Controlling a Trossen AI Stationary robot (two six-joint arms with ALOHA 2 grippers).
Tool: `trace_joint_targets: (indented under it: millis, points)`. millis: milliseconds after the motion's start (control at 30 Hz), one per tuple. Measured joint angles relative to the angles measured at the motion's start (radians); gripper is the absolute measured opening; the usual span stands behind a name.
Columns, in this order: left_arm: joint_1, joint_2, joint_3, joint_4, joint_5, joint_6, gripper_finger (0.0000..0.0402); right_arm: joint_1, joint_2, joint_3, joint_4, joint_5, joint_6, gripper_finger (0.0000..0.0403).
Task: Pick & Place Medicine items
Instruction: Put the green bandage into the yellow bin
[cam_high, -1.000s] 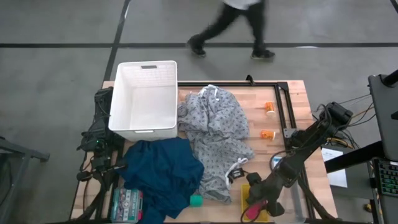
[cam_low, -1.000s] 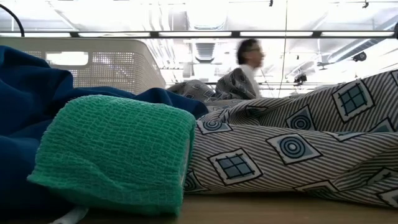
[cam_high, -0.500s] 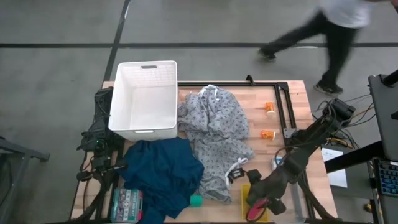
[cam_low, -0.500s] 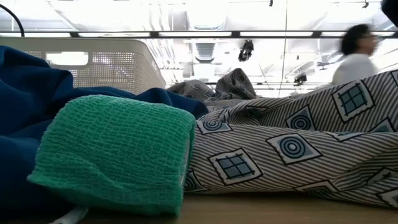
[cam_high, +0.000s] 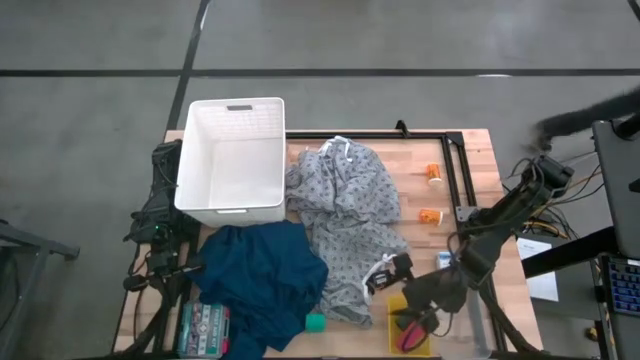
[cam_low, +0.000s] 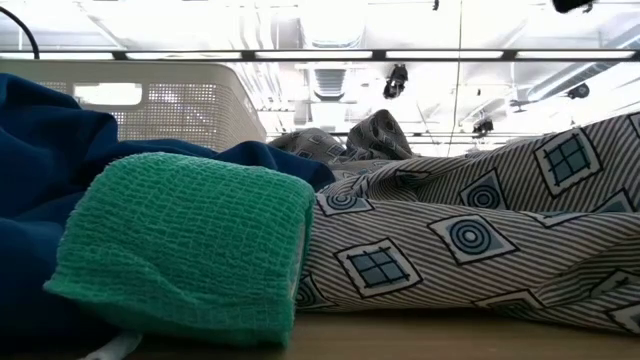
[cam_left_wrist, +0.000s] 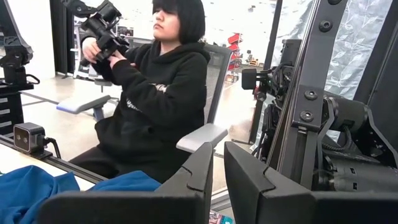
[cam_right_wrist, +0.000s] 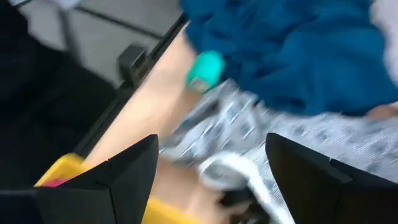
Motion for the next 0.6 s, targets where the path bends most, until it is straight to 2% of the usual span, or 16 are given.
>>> trace_joint_targets:
  millis: [333,600]
  points:
    - [0.0,0.0,0.0,0.0,0.0,0.0,0.0047,-0.045,0.077,0.0,0.266,0.025,0.0,0.0292]
    - [0.0,0.0,0.0,0.0,0.0,0.0,0.0047,-0.071,0.226,0.004,0.518,0.025,-0.002,0.0286]
